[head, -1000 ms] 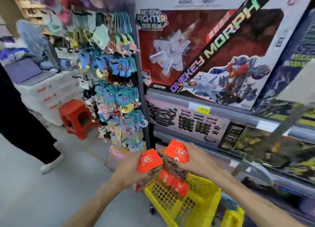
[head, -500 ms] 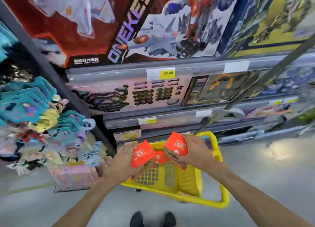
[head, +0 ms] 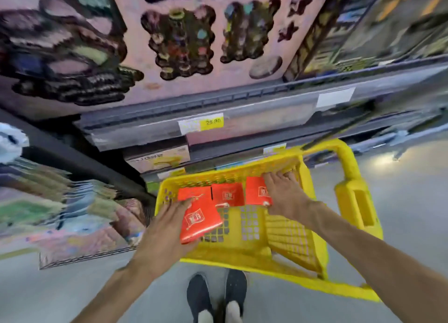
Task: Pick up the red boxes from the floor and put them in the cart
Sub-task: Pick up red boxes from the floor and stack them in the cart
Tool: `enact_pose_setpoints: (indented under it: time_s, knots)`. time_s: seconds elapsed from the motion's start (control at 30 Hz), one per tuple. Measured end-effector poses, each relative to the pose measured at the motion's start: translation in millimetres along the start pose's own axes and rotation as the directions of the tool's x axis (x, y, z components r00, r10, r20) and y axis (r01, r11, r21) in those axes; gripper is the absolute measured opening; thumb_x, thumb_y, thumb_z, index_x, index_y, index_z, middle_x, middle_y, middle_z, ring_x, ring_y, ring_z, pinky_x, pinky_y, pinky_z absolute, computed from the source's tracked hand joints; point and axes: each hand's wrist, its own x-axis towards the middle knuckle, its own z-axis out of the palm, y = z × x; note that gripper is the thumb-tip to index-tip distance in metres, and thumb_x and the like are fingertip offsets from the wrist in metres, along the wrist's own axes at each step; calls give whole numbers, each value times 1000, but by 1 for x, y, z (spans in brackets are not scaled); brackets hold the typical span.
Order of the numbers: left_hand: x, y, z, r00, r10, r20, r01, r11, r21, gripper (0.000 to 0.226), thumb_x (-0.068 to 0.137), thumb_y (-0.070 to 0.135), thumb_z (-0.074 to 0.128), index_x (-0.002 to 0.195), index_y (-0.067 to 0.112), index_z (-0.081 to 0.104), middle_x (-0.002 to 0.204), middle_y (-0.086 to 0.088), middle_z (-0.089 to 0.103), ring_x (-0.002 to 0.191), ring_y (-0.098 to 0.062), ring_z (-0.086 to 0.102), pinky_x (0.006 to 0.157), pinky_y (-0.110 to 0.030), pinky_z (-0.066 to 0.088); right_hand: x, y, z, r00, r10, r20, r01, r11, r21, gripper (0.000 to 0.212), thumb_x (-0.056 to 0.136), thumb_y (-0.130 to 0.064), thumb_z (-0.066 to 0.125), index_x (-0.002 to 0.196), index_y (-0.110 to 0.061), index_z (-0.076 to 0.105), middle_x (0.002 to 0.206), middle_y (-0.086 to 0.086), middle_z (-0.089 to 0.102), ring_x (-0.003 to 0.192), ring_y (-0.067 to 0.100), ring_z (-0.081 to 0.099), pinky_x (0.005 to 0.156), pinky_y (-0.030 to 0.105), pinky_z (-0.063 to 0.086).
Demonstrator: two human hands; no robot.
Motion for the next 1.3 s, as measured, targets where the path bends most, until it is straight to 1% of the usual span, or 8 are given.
enact_pose_setpoints:
  time_s: [0.17, 0.33, 0.5, 0.77, 0.9, 1.03, 1.17, 1.3]
  knots:
    - [5, -15, 26, 999, -6, 41, 6, 1000, -3, 94, 69, 53, 74, 147, 24, 32, 138, 3, 50, 125, -23, 43, 104, -36, 36, 34, -1, 34, 999, -48, 7, 48, 999, 26, 84, 63, -31, 81, 135, -14, 40, 131, 4, 51, 127, 26, 46, 104, 40, 33]
    - [6, -18, 33, 1000, -23, 11, 24, 997, -79, 92, 70, 49, 76, 148, 25, 32, 139, 8, 45, 126, -16, 40, 105, -35, 40, 54, 10, 52, 996, -68, -62, 74, 991, 108, 89, 62, -55, 78, 131, -11, 46, 125, 5, 55, 119, 28, 50, 101, 41, 35]
    - [2, -18, 33, 1000, -13, 3, 13, 993, -115, 94, 70, 44, 79, 148, 29, 30, 138, 11, 44, 125, -12, 38, 104, -27, 34, 52, 18, 75, 999, -31, 31, 24, 978, 209, 79, 64, -21, 86, 129, -17, 40, 126, 1, 51, 121, 24, 49, 100, 38, 42]
    - [-2, -20, 30, 998, 53, 22, -50, 994, -93, 96, 71, 43, 76, 150, 34, 23, 139, 16, 38, 128, -8, 35, 106, -26, 34, 73, -1, 118, 999, 21, 36, -28, 980, 197, 79, 72, -14, 81, 138, -13, 36, 136, 3, 47, 131, 24, 42, 109, 37, 39]
    - [1, -12, 26, 989, 137, 51, -132, 988, -86, 90, 72, 43, 71, 149, 30, 26, 140, 17, 37, 130, -6, 32, 109, -23, 30, 71, -4, 123, 997, 67, 33, -72, 984, 162, 88, 80, -9, 74, 150, -9, 21, 156, 9, 30, 147, 26, 22, 120, 38, 25]
    - [6, -6, 34, 985, 150, 87, -139, 983, -117, 89, 74, 47, 67, 149, 33, 22, 143, 16, 34, 132, -4, 28, 112, -24, 29, 59, -6, 122, 993, 88, 80, -98, 986, 134, 111, 81, -20, 79, 156, -13, -2, 164, 8, 7, 152, 26, 4, 123, 41, 15]
    - [17, -14, 59, 981, 140, 134, -127, 987, -97, 89, 76, 41, 70, 149, 31, 20, 144, 12, 33, 133, -7, 27, 115, -24, 24, 54, -6, 123, 991, 95, 91, -109, 980, 164, 111, 83, -21, 76, 156, -15, -7, 165, 7, -3, 152, 24, -3, 123, 39, 13]
    - [29, -38, 90, 977, 92, 191, -109, 991, 82, 96, 73, 36, 77, 151, 17, 26, 149, 1, 38, 134, -18, 34, 115, -35, 32, 56, -7, 122, 991, 98, 91, -116, 971, 210, 107, 87, -20, 73, 156, -15, -8, 165, 6, -8, 152, 23, -8, 122, 37, 12]
